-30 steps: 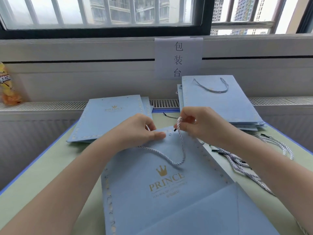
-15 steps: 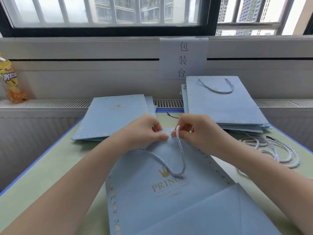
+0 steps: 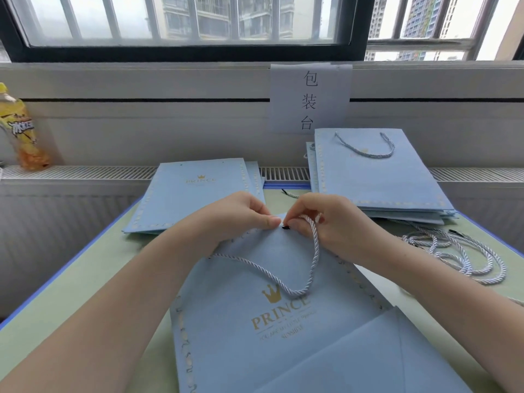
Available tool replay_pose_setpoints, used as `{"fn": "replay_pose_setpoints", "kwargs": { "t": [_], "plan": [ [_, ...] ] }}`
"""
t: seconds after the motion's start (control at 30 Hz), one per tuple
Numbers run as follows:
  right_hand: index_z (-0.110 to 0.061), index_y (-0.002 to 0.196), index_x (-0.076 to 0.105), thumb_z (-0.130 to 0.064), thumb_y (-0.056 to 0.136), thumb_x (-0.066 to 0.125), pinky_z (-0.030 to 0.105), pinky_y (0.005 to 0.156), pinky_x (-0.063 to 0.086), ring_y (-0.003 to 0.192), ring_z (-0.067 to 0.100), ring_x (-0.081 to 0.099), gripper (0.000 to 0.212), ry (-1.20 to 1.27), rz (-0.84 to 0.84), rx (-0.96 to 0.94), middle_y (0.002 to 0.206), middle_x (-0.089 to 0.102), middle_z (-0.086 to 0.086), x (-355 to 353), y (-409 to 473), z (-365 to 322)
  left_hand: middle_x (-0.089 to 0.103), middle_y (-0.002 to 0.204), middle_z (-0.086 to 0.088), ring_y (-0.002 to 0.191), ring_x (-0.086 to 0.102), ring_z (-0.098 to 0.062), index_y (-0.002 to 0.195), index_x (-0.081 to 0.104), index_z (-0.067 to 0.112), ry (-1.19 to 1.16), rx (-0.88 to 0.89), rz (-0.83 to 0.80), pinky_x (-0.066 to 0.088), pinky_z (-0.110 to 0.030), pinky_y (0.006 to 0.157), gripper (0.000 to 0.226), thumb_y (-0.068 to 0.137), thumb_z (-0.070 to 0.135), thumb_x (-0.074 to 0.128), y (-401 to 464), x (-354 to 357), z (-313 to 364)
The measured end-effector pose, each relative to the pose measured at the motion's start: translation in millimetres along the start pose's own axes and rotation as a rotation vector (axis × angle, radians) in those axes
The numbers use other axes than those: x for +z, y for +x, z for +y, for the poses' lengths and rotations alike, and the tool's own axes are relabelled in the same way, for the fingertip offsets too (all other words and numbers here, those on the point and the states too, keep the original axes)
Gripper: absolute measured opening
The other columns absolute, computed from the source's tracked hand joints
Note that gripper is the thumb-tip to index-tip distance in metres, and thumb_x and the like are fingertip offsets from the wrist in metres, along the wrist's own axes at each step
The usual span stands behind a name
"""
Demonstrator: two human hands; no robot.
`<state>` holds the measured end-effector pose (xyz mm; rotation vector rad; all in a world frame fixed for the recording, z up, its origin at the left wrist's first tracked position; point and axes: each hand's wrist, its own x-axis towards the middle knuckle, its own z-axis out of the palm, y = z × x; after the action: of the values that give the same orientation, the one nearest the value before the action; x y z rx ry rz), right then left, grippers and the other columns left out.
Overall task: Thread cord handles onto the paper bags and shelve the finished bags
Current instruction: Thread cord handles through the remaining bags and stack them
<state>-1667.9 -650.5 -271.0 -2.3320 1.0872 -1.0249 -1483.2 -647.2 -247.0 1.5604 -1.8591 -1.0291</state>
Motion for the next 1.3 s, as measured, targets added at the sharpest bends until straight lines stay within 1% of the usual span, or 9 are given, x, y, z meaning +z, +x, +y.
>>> {"fn": "replay_pose_setpoints", "kwargs": {
  "t": [0.13,0.27,0.43,0.7,0.8,0.93,1.07,1.17,1.3],
  "plan": [
    [-0.032,0.074,0.058,-0.008,0.082,0.071,0.011,0.064,0.040,0.066,0.004,0.054,0.028,0.041,0.051,0.008,0.073,0.065,-0.009,0,-1,-6,0.064,0.072,-0.010,0.059,0.059,-0.021,0.079,0.063,0.009,-0.259,-0.091,-0.156,0.050,-0.026,0.059,0.010,0.086,0.016,0.066,-4,-8,0],
    [-0.033,0.073,0.055,-0.011,0.082,0.071,0.011,0.061,0.037,0.063,0.006,0.049,0.029,0.014,0.067,-0.004,0.074,0.064,-0.002,3,-1,-8,0.062,0.066,-0.008,0.053,0.059,-0.018,0.078,0.059,0.007,-0.349,-0.104,-0.222,0.049,-0.021,0.051,0.011,0.087,0.011,0.062,-4,-9,0],
    [-0.031,0.077,0.056,-0.013,0.083,0.070,0.014,0.061,0.037,0.065,0.013,0.050,0.023,0.001,0.081,-0.007,0.075,0.063,0.000,8,-4,-8,0.061,0.063,-0.005,0.051,0.058,-0.016,0.073,0.058,0.009,-0.380,-0.107,-0.225,0.047,-0.020,0.047,0.013,0.086,0.011,0.063,-2,-9,-3],
    [-0.029,0.084,0.056,-0.021,0.091,0.060,0.014,0.064,0.039,0.071,0.005,0.053,0.011,-0.037,0.049,0.003,0.075,0.059,-0.011,12,-4,-5,0.065,0.066,-0.006,0.053,0.060,-0.014,0.072,0.068,0.010,-0.378,-0.146,-0.217,0.048,-0.018,0.048,0.017,0.087,0.011,0.061,2,-6,-9],
    [-0.033,0.082,0.054,-0.023,0.095,0.054,0.019,0.069,0.044,0.072,0.005,0.058,0.016,0.026,0.081,0.002,0.074,0.061,-0.011,11,-5,-5,0.065,0.068,-0.007,0.053,0.059,-0.014,0.070,0.070,0.010,-0.394,-0.134,-0.205,0.049,-0.018,0.048,0.021,0.088,0.005,0.060,4,-6,-10],
    [-0.025,0.084,0.058,-0.022,0.096,0.052,0.013,0.060,0.036,0.061,-0.001,0.051,0.014,0.051,0.080,0.009,0.061,0.056,-0.021,10,-4,-4,0.063,0.067,-0.007,0.049,0.059,-0.012,0.079,0.064,0.006,-0.359,-0.128,-0.166,0.047,-0.017,0.045,0.011,0.088,0.002,0.059,3,-5,-8],
    [-0.019,0.085,0.060,-0.015,0.096,0.052,0.011,0.057,0.033,0.055,0.000,0.046,0.014,0.224,0.130,0.015,0.056,0.053,-0.023,7,-2,-7,0.058,0.078,-0.012,0.068,0.052,-0.024,0.079,0.064,0.013,-0.141,-0.123,-0.097,0.041,-0.030,0.062,0.011,0.089,0.016,0.063,4,-3,-10],
    [-0.013,0.085,0.060,-0.010,0.096,0.051,0.012,0.055,0.035,0.051,0.000,0.044,0.014,0.410,0.241,0.012,0.055,0.052,-0.018,2,1,-12,0.046,0.079,-0.011,0.073,0.037,-0.025,0.068,0.064,0.021,-0.059,-0.083,-0.086,0.028,-0.031,0.058,0.025,0.087,0.038,0.065,3,-4,-11],
    [-0.012,0.083,0.059,-0.008,0.096,0.050,0.011,0.053,0.035,0.049,0.002,0.043,0.015,0.448,0.306,0.011,0.051,0.050,-0.014,-2,1,-13,0.054,0.071,-0.003,0.069,0.045,-0.018,0.066,0.066,0.023,0.060,-0.013,-0.079,0.035,-0.028,0.068,0.031,0.084,0.047,0.065,1,-4,-9]
  ]
}}
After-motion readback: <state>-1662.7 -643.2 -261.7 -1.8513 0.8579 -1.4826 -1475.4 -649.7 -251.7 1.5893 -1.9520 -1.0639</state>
